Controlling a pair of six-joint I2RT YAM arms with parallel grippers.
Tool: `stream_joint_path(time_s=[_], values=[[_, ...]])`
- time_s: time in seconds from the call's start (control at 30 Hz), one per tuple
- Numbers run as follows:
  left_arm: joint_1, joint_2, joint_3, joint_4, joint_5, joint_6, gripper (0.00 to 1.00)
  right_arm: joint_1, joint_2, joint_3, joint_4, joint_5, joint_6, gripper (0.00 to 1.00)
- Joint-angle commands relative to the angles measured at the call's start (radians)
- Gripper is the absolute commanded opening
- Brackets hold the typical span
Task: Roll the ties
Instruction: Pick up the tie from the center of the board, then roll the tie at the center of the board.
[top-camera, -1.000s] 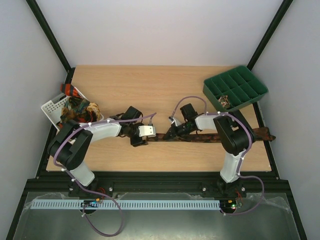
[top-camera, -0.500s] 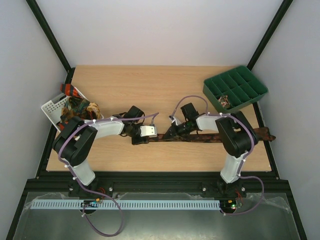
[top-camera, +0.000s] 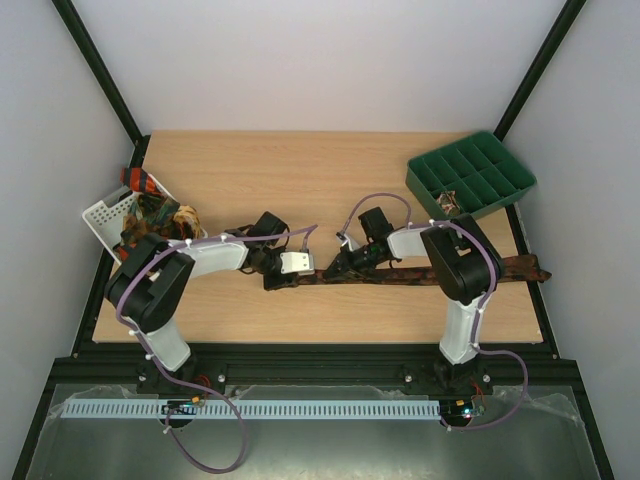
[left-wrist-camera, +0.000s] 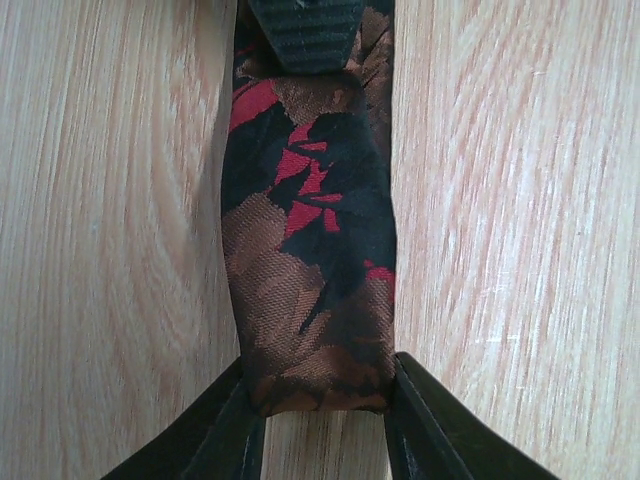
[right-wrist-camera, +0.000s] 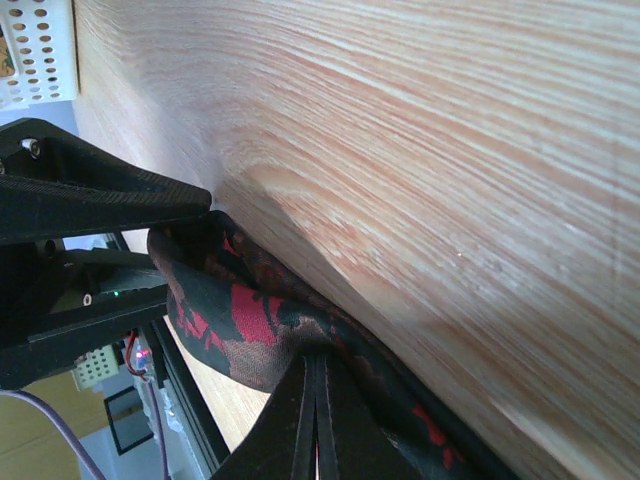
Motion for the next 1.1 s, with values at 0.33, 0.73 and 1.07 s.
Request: stream_joint_path(time_s=[0.33,0.73,1.07], values=[[-0.031,-0.051,0.082,0.032,0.208,-0.093,0.32,0.004,0.025,0.005,-0.066,0.058,-0.012,0.01],[-0.047,0.011,0.111,0.101,0.217,-0.159,0.31,-0.021,-0.141,0.013,-0.154,0.034,-0.046,0.03],[-0.055,0.025,0.135,0.073,0.24,-0.153,0.32,-0.14,-0.253,-0.011,-0.257,-0.002,-0.141,0.35]])
